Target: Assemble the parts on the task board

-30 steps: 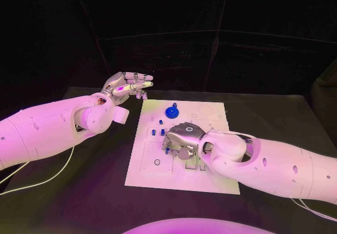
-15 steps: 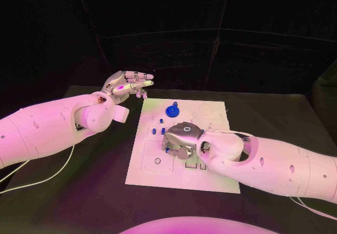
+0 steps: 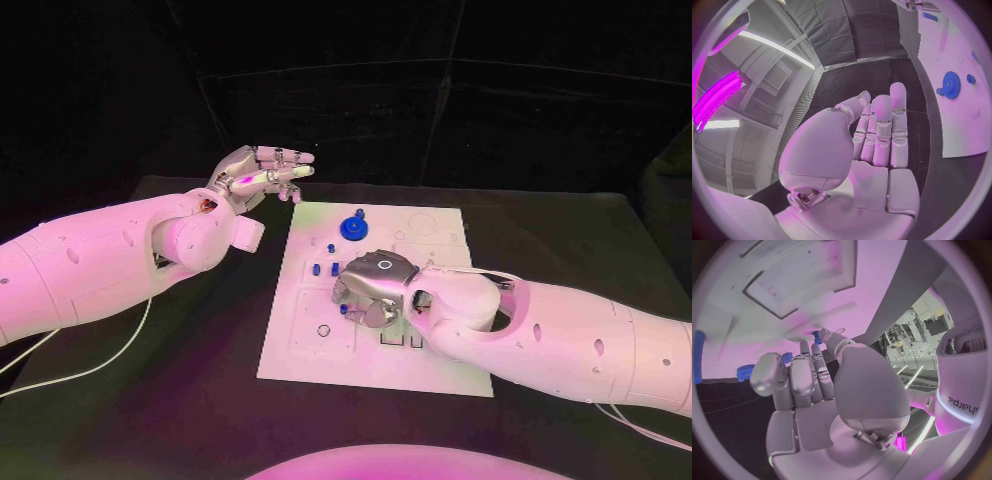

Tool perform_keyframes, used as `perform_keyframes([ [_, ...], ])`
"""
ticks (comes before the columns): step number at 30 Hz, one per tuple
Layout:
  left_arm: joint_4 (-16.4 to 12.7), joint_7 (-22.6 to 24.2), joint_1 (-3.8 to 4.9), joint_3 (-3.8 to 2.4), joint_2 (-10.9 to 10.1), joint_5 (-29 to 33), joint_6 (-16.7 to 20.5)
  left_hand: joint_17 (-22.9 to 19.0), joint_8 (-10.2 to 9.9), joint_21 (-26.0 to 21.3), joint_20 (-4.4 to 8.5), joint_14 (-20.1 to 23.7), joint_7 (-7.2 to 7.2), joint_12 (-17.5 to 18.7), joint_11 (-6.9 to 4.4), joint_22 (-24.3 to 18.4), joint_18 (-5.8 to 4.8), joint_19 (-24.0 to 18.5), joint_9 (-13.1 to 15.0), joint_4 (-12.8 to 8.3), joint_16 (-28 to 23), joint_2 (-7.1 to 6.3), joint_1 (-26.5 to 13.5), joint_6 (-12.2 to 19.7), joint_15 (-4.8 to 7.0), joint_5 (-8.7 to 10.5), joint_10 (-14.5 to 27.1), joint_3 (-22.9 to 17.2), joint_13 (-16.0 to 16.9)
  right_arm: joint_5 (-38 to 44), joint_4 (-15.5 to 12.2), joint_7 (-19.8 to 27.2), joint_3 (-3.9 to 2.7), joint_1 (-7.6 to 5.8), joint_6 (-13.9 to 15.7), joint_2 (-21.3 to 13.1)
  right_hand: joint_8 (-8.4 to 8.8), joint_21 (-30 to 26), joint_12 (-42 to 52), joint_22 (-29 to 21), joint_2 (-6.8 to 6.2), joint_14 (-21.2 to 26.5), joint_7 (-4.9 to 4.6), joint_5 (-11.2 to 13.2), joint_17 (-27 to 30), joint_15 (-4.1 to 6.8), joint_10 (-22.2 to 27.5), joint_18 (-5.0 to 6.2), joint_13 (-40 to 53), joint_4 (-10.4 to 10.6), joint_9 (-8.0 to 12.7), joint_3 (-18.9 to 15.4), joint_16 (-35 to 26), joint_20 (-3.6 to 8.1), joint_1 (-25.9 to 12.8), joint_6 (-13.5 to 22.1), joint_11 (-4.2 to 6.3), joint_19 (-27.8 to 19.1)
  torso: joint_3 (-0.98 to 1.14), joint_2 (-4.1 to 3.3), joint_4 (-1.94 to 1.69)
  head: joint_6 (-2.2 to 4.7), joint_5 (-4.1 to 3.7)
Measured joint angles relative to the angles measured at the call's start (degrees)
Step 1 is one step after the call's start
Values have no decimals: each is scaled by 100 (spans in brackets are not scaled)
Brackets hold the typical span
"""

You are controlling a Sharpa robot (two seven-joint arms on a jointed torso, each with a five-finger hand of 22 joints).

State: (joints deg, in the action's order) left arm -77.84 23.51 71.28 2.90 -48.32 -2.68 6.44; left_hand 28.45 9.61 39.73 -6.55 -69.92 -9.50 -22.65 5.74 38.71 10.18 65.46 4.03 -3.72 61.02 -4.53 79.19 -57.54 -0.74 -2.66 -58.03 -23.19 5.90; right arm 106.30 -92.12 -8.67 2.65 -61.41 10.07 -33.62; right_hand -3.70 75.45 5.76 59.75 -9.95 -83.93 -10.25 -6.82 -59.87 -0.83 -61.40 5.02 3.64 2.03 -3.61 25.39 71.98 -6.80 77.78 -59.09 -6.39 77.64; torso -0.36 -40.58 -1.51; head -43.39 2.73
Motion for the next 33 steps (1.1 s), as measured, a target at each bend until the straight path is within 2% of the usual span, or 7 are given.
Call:
perform_keyframes([
  [2, 3, -3, 0, 0, -2, 0, -1, 0, 0, 0, 0, 0, 0, -14, 0, 0, 0, 0, 0, 0, 0, 0, 0, 0, 0, 0, 0, 0, 0, 2, 0, -14, 0, 0, 60, -13, 0, -107, -24, -180, -21, -11, -47, 0, 117, -30, 198, 34, 1, 3, -2, -146, -73, -55, -20, 158, -57, -63, -1, 0, 0, -2, 1],
  [9, 15, -14, 0, 0, -7, 0, -6, 0, 0, 0, 0, 0, 0, -21, 0, 0, 0, 0, 0, 0, 0, 0, 0, 0, 0, 0, 0, 0, 0, -53, -166, -34, -1, 0, 368, -221, 0, -179, 72, -311, 10, -11, -72, 0, 277, -30, 276, 34, 20, 17, -15, -330, -145, -46, -51, 231, -78, -107, 0, 0, 1, 8, -18],
  [14, 16, -23, 0, 0, -26, 1, -8, -5, 0, 0, 0, 0, 0, -21, 0, 1, 0, 0, 0, 0, 0, 0, 0, 0, 0, 0, 0, 0, 0, -236, -513, -57, -9, -11, 546, -659, -1, -115, 257, -156, 54, -11, -23, -68, 161, -30, 101, 33, 40, 30, -25, -393, -77, -18, -7, 181, 8, -26, -1, 3, 10, 37, -43],
  [19, 6, -25, 0, 0, -37, 1, -8, -7, 21, 0, 0, 0, 0, -21, 0, 1, -1, 0, 0, 0, 0, 0, 0, 0, 0, 0, 0, 0, 0, -624, -691, -210, -72, -268, 567, -1122, -1, -51, 326, -35, 117, -11, -6, -75, 62, -29, 7, 32, 40, -32, -25, -361, -7, 6, 56, 168, 45, 29, -3, 6, 17, 95, -118],
  [23, -7, -24, 0, 1, -41, 1, -8, -6, 21, 0, 0, 0, 0, -21, 0, 1, -1, 0, 0, 0, 0, 0, 0, 0, 0, 0, 0, 0, 0, -871, -674, -346, -109, -516, 511, -1430, -1, -51, 323, -48, 30, -11, 68, -16, 96, -29, 99, 33, 14, -14, -25, -527, -6, 6, -30, 205, 44, 29, -10, 7, 20, 142, -183],
  [28, -14, -20, 0, 1, -29, 1, -8, -12, 21, 0, 0, 0, 0, -21, 0, 2, -1, 0, 0, 0, 0, 0, 0, 0, 0, 0, 0, 0, 0, -1008, -591, -465, -111, -608, 371, -1632, -1, -165, 288, -277, -13, -11, 155, 19, 197, -29, 439, 33, 10, 45, -22, -1055, -7, 15, -39, 397, 51, 12, -13, 7, 15, 179, -232],
  [33, -15, -19, 0, 3, -24, 1, -8, -12, 21, 0, 0, 0, 0, -21, 0, 2, 0, 0, 0, 0, 0, 0, 0, 0, 0, 0, 0, 0, 0, -1035, -545, -541, -110, -638, 195, -1690, -1, -225, 326, -396, 87, -11, 183, 29, 230, -29, 543, 33, 10, 106, -22, -1433, -7, 16, 133, 425, 45, -25, -11, 2, 7, 190, -246],
])
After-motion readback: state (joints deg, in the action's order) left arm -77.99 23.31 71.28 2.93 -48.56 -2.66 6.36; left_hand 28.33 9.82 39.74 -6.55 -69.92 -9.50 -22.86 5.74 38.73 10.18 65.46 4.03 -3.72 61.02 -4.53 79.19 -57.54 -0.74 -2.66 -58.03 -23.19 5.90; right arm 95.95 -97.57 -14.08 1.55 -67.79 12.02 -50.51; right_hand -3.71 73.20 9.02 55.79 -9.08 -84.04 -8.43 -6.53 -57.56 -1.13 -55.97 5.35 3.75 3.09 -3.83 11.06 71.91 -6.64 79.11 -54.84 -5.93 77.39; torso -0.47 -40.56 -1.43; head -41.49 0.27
